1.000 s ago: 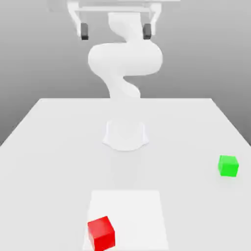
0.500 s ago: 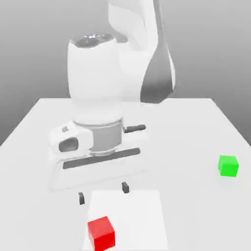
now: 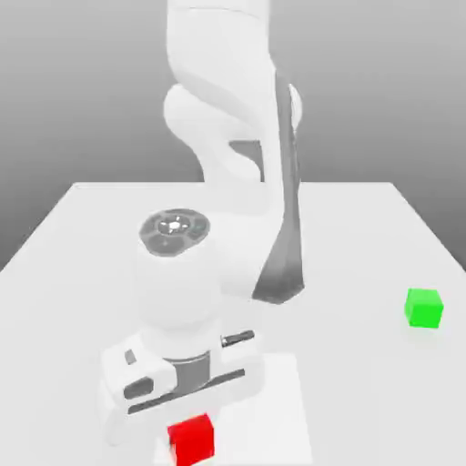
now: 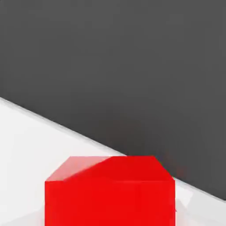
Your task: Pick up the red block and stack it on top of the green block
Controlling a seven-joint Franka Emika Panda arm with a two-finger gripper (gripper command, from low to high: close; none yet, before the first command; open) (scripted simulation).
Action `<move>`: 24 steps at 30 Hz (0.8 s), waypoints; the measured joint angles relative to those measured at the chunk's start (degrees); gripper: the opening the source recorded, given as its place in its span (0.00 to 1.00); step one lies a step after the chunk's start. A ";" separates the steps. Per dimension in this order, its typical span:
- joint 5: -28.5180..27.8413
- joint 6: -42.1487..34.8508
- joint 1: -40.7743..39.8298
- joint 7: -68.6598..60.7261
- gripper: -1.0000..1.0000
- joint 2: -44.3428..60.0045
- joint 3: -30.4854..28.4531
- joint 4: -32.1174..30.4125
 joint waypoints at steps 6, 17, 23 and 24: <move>-3.05 -5.50 5.20 -0.53 0.00 -8.85 3.72 -3.38; -3.42 -6.58 34.25 -12.64 0.00 -20.11 22.49 -13.31; -7.35 -2.64 41.35 -14.15 0.00 -19.55 25.08 -16.61; -8.92 -0.83 41.17 -13.09 0.00 -17.61 25.00 -16.57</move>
